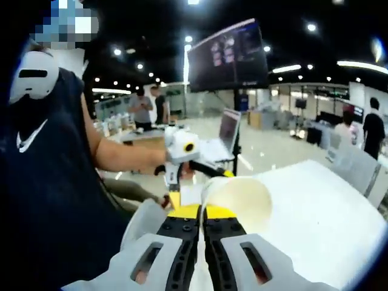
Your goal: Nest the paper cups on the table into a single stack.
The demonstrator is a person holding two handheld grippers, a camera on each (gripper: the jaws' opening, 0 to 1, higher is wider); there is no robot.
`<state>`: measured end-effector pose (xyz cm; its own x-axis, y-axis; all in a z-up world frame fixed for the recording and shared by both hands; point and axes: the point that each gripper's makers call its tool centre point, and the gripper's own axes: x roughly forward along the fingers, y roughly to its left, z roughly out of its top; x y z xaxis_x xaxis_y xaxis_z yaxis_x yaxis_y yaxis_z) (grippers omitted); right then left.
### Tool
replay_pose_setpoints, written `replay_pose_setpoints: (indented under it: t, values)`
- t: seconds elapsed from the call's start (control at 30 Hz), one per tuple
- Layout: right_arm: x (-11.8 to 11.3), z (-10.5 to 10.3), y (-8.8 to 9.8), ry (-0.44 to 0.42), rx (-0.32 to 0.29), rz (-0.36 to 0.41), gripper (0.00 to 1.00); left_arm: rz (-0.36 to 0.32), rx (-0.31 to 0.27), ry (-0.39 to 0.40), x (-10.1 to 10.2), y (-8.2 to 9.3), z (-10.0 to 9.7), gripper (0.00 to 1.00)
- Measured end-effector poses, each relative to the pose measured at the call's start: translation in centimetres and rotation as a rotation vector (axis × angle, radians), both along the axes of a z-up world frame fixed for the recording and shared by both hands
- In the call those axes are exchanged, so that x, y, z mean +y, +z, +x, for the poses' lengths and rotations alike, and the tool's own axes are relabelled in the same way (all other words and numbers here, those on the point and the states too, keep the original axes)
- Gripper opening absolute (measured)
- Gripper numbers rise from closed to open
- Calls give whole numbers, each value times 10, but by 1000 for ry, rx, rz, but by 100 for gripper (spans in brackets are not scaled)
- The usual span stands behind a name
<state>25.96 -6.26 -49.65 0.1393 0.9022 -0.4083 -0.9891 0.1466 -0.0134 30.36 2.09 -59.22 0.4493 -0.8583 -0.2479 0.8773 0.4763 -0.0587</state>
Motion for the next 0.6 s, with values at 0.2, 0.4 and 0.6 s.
replay_pose_setpoints:
  t: [0.2, 0.4, 0.6]
  values:
    - [-7, 15, -5, 33, -113, -266, 0, 60, 7, 107, 19, -32, 1, 99]
    - [-9, 16, -18, 130, -157, -477, 0, 51, 8, 161, 31, -46, -3, 99]
    - [-3, 18, -23, 186, -190, -648, 0, 65, 3, 207, 47, -50, 1, 99]
